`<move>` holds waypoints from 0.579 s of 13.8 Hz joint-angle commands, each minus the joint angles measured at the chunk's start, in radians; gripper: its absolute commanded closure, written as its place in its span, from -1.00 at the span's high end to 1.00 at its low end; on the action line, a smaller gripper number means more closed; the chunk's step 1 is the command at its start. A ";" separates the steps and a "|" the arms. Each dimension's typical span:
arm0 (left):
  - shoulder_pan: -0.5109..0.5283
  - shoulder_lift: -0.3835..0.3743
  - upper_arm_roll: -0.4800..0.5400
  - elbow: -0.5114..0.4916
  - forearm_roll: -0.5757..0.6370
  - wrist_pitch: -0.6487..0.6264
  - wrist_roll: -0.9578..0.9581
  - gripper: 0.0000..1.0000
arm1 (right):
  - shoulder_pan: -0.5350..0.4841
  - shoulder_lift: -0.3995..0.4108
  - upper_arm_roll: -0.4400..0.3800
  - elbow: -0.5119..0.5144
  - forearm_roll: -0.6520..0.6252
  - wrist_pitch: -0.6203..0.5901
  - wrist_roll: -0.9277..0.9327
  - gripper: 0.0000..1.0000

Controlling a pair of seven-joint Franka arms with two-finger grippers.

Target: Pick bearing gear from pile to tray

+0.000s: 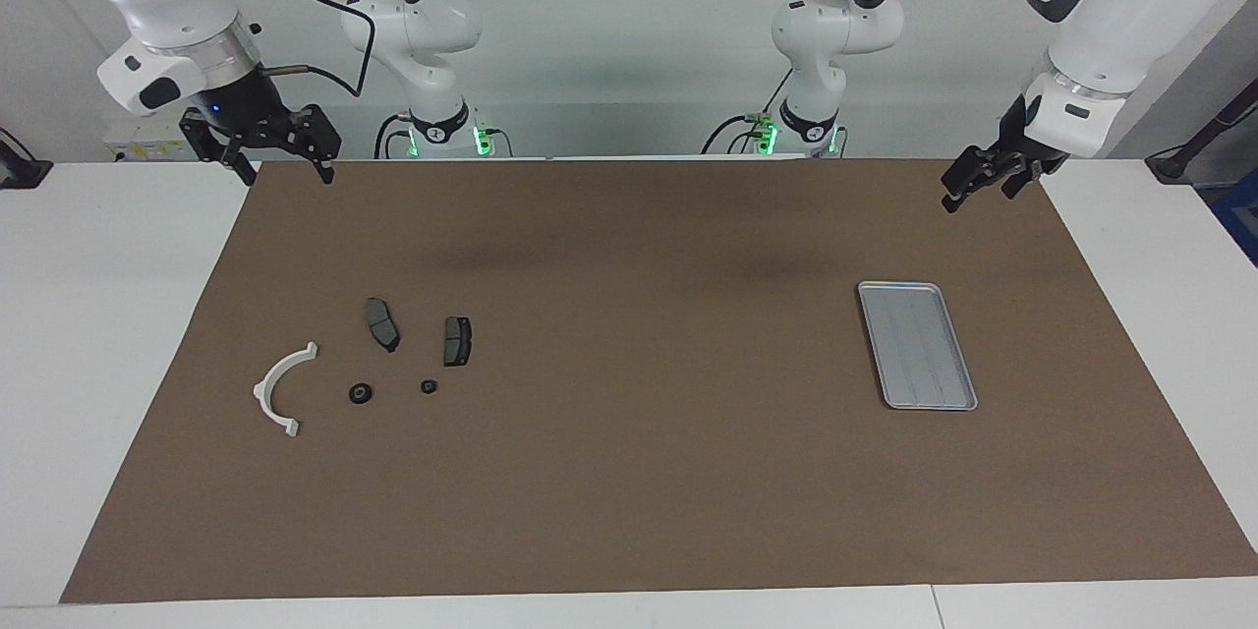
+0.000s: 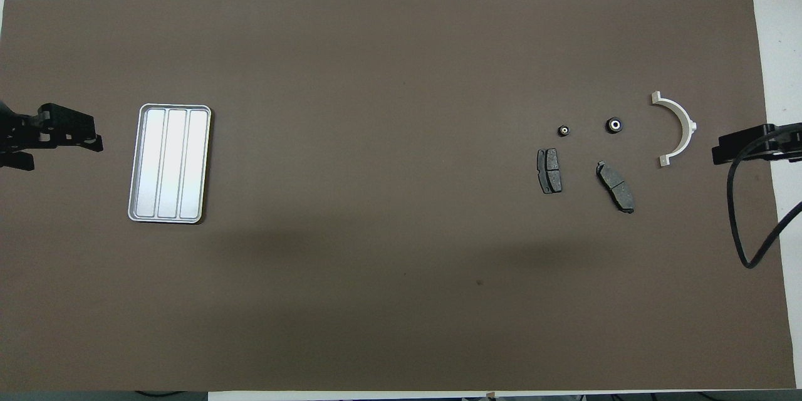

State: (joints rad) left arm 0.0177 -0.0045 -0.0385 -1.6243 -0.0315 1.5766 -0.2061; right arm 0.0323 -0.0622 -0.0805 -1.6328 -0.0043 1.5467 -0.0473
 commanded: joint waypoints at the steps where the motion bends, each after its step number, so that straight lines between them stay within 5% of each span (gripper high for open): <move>1: -0.004 -0.011 0.005 -0.006 -0.018 -0.003 0.004 1.00 | -0.020 -0.010 0.013 -0.005 0.007 -0.011 -0.005 1.00; 8: -0.004 -0.011 0.005 -0.006 -0.018 -0.003 0.004 1.00 | -0.020 -0.013 0.004 -0.007 0.006 -0.014 -0.014 1.00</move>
State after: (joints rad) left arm 0.0177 -0.0045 -0.0385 -1.6243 -0.0315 1.5766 -0.2061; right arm 0.0319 -0.0623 -0.0844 -1.6328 -0.0043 1.5467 -0.0473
